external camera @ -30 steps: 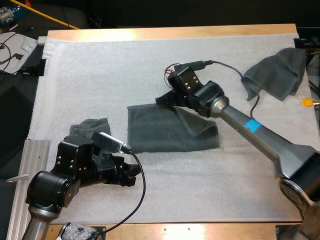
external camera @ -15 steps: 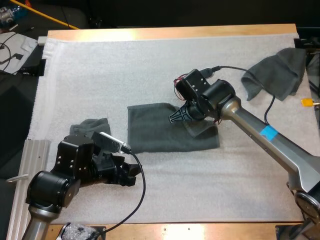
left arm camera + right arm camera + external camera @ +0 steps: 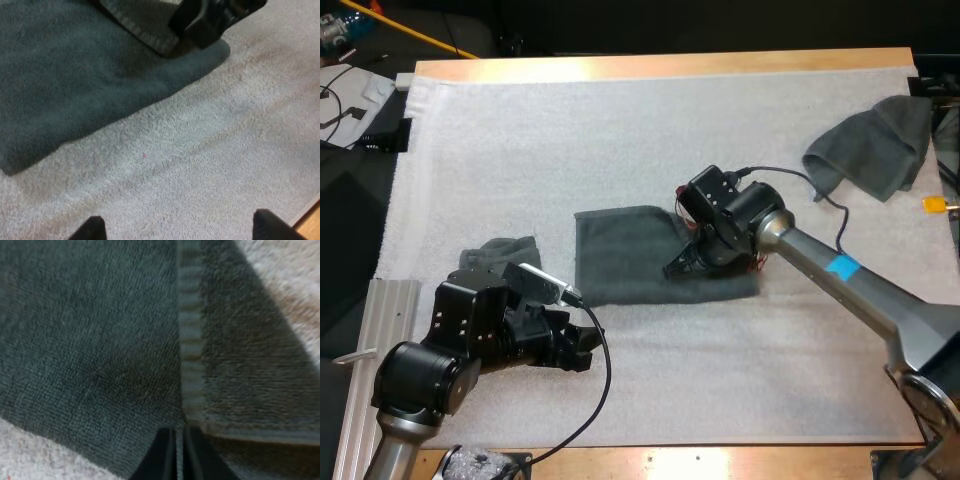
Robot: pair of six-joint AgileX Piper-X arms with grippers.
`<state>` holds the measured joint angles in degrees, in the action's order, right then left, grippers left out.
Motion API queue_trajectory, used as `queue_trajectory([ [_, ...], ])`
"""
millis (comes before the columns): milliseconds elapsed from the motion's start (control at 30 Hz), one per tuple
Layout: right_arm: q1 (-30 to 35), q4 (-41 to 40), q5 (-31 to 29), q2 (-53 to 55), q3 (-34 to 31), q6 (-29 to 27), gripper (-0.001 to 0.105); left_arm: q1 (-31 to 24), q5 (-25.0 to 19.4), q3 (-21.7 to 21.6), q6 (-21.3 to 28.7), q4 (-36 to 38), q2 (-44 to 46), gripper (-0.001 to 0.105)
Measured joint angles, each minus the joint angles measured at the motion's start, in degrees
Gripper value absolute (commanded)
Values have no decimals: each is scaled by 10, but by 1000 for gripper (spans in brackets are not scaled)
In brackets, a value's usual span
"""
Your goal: Pick towel from pile, fold and stack
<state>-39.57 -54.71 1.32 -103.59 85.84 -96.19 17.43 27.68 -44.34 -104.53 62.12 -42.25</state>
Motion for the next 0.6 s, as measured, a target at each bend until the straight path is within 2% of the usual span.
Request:
queue_trajectory([
  [267,0,31,21,-50,-5,11,0,0,5,0,0,-6,0,58],
  [600,0,45,3,-83,-3,11,0,0,5,0,0,1,0,58],
])
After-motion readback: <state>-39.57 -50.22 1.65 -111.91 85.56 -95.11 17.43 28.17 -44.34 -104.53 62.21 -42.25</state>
